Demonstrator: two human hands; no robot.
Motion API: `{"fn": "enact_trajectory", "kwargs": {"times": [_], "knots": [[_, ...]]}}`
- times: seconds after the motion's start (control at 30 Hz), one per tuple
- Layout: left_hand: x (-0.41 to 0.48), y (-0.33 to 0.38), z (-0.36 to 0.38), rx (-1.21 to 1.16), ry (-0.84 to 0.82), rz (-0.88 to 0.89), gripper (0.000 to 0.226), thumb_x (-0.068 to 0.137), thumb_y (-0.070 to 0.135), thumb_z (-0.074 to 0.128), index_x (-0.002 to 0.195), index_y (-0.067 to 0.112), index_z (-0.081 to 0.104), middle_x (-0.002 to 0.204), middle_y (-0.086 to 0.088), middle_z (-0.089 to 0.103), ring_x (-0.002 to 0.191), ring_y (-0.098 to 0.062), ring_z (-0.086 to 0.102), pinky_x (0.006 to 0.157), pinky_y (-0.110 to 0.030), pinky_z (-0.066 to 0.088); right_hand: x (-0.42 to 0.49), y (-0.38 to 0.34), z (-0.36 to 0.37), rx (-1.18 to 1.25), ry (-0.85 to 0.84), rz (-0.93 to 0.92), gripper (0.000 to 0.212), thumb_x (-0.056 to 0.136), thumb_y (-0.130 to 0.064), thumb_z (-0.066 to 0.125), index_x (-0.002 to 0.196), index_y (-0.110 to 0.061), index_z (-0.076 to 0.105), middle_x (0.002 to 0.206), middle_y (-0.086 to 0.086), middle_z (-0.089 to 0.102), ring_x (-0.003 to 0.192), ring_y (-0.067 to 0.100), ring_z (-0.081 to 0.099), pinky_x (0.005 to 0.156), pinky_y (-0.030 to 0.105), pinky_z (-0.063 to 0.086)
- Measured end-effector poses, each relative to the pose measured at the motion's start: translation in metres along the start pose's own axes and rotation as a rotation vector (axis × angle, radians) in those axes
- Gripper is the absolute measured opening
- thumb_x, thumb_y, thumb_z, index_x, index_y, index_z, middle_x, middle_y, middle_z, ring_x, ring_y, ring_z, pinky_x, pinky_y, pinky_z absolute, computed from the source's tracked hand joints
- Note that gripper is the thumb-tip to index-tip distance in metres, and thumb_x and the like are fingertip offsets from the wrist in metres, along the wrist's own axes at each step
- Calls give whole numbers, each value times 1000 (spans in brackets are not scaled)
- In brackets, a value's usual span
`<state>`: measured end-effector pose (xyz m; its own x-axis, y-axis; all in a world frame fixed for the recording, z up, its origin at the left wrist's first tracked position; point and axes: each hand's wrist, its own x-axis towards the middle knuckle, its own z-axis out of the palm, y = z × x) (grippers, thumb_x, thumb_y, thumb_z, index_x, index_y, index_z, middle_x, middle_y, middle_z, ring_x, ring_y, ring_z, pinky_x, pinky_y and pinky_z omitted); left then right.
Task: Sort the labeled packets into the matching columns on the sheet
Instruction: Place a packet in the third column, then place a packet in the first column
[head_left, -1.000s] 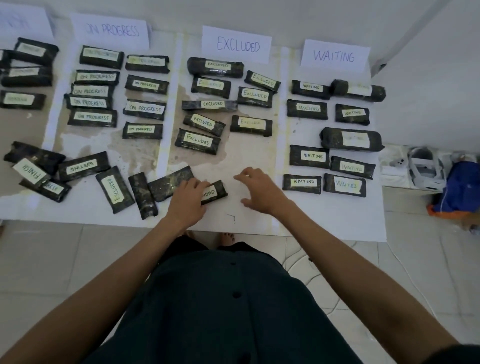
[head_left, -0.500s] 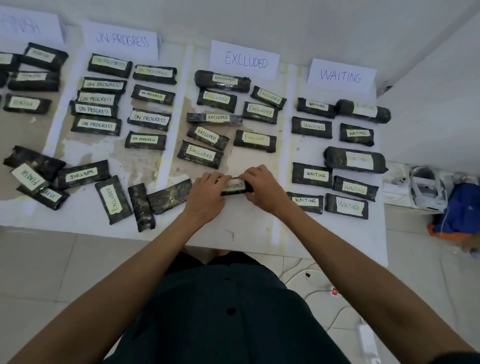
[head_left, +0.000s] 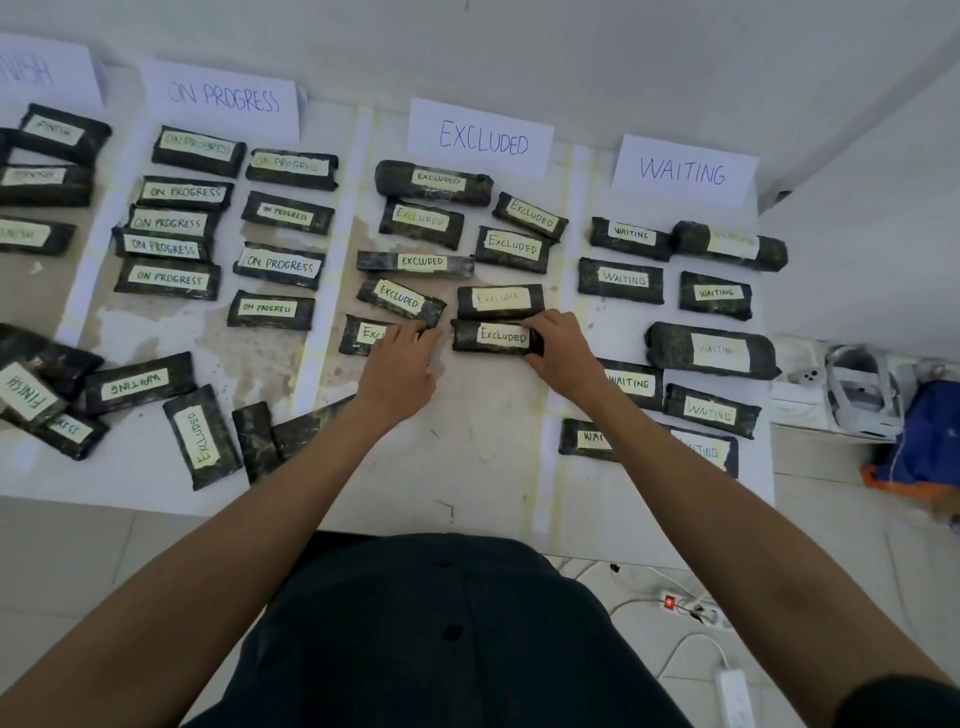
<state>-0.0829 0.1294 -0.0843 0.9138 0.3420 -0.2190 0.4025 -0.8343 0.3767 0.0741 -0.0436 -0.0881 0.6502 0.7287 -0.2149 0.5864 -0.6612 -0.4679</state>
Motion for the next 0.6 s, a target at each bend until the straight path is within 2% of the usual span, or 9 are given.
{"fn": "enact_trajectory", "kwargs": {"times": [0.13, 0.27, 0.4, 0.5, 0.6], "knots": [[3, -7, -4, -17, -13, 31, 58, 81, 12, 61, 136, 11, 42, 137, -15, 44, 123, -35, 39, 99, -46, 40, 6, -2, -1, -20, -9, 1, 46, 77, -4, 69, 121, -3, 57, 120, 17, 55, 109, 35, 45, 95, 38, 39], [-8, -19, -13, -47, 2, 69, 57, 80, 11, 63, 134, 10, 46, 135, -13, 47, 121, -33, 42, 100, -45, 40, 4, -9, -2, -104, 38, -16, 53, 72, -11, 72, 123, -8, 56, 119, 16, 53, 102, 36, 47, 88, 45, 45], [-38, -42, -21, -48, -23, 61, 51, 78, 16, 65, 128, 13, 53, 127, -12, 52, 113, -34, 48, 94, -45, 44, -6, -34, 5, -106, 69, -80, 51, 73, -11, 69, 122, -8, 56, 119, 17, 53, 103, 36, 47, 83, 43, 43], [-63, -57, -22, 18, -81, -22, 56, 77, 31, 70, 128, 17, 53, 127, -11, 49, 116, -33, 45, 96, -44, 37, -13, -60, 14, -70, 29, -115, 49, 77, -14, 67, 124, -8, 55, 123, 16, 51, 111, 35, 45, 91, 44, 42], [-83, -71, -18, 133, -161, -104, 70, 73, 45, 70, 135, 23, 46, 127, -12, 43, 116, -34, 39, 97, -43, 32, -19, -83, 27, -51, -13, -167, 46, 78, -14, 65, 122, -7, 55, 120, 15, 51, 105, 33, 46, 89, 44, 43]]}}
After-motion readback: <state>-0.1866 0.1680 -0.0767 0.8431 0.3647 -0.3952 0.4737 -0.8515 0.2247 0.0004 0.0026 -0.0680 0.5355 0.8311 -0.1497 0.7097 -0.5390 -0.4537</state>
